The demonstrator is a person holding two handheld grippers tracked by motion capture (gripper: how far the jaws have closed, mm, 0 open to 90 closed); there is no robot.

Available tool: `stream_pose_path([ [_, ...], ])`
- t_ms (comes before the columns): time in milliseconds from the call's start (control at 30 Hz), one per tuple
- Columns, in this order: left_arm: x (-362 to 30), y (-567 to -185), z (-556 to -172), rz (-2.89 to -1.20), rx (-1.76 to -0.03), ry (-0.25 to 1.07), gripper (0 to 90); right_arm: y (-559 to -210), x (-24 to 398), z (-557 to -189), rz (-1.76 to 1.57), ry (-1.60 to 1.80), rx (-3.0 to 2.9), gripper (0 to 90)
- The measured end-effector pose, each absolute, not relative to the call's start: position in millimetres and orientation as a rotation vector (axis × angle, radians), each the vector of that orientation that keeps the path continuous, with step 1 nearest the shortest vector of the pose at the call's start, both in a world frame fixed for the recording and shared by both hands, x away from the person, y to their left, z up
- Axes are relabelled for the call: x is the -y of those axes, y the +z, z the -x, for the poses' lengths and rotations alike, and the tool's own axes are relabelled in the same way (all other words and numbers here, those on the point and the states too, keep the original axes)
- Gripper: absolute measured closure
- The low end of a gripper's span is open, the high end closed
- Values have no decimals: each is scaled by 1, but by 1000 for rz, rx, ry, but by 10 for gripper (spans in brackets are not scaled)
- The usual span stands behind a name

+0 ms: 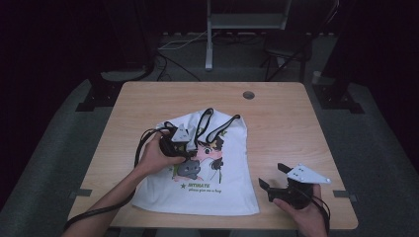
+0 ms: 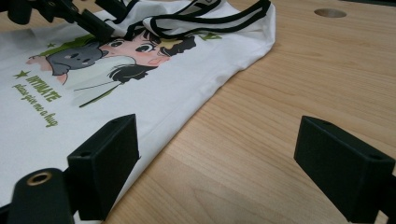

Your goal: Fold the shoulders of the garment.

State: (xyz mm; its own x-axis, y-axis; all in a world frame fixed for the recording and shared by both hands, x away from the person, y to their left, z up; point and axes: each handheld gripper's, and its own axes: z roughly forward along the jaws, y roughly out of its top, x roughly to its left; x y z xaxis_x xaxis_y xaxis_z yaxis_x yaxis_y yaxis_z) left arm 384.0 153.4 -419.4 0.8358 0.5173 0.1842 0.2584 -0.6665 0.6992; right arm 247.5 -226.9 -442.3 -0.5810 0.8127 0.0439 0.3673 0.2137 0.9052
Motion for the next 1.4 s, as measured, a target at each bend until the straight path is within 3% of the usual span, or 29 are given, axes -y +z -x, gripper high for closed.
stream_pose_path([
  [67, -159, -417, -382, -2298, -599, 485, 311, -442, 225, -249, -1090, 1341, -2053, 133],
  [200, -175, -411, -374, -2260, -629, 479, 298, -442, 219, -254, -1079, 1337, -2068, 133],
  [800, -228, -413, -330, -2116, -715, 487, 294, -419, 167, -301, -984, 1298, -2181, 134],
  [1400, -243, -422, -312, -2057, -762, 483, 294, -416, 131, -346, -964, 1262, -2255, 151],
])
